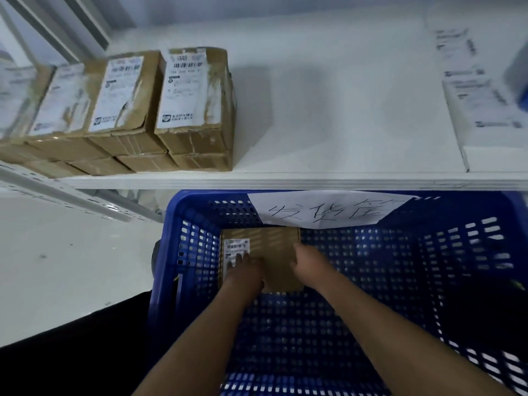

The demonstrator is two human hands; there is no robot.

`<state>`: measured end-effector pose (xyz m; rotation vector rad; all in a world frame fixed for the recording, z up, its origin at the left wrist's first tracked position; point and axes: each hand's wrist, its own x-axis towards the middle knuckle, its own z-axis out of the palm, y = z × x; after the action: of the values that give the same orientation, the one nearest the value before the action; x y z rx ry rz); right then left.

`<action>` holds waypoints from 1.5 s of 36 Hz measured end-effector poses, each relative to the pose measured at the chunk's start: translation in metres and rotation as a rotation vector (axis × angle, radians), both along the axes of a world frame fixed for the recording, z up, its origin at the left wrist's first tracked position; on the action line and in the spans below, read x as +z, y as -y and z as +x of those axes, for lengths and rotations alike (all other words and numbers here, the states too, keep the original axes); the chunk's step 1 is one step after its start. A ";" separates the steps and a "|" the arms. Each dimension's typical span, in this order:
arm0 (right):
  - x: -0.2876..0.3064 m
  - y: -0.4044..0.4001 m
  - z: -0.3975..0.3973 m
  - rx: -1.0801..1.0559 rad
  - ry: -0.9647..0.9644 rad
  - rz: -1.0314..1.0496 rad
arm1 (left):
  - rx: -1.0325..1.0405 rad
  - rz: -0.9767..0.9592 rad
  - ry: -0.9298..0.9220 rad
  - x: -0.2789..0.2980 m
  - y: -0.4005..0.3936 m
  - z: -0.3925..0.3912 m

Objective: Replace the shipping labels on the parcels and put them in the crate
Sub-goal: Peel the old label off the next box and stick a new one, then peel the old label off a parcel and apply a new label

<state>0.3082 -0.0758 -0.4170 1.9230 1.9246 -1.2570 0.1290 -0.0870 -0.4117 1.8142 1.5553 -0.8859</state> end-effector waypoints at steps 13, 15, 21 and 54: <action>0.112 0.003 0.001 0.093 0.012 0.188 | 0.032 0.278 0.040 0.114 0.002 0.031; 0.131 0.003 -0.004 0.149 0.040 0.204 | 0.013 0.340 0.040 0.131 0.002 0.029; 0.203 -0.012 -0.024 0.211 0.060 0.370 | -0.008 0.517 0.052 0.201 -0.011 0.012; 0.307 -0.135 -0.148 -0.217 0.009 0.467 | 0.358 0.766 0.171 0.312 -0.107 -0.097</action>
<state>0.1598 0.0590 -0.1102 2.4055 2.2040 -0.8909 0.0322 0.0201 -0.1001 1.9102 2.1857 0.0642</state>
